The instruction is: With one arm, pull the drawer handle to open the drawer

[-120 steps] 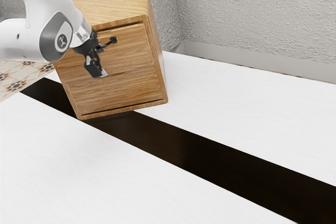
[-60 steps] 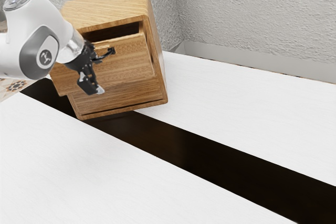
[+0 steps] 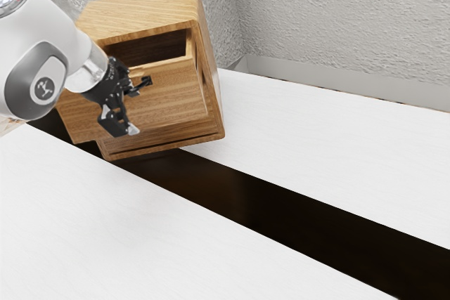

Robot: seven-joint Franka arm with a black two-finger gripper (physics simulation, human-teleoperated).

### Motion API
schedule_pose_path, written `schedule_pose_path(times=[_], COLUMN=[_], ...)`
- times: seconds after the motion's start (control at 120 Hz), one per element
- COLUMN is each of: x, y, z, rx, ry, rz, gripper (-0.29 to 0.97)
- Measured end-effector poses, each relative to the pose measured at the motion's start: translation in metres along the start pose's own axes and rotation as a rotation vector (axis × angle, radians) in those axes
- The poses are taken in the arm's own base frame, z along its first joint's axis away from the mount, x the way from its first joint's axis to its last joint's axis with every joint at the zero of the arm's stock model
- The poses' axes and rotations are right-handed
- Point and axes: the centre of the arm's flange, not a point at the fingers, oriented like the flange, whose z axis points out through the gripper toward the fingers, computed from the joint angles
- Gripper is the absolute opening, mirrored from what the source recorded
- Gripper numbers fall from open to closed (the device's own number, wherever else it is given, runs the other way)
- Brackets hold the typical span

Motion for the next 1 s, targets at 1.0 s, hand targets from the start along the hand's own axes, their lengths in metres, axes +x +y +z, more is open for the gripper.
schedule_pose_path(times=[1.0], x=[-0.105], y=[-0.116], z=[-0.129], rx=[-0.099], ry=[-0.061], rz=[0.238], gripper=[0.68])
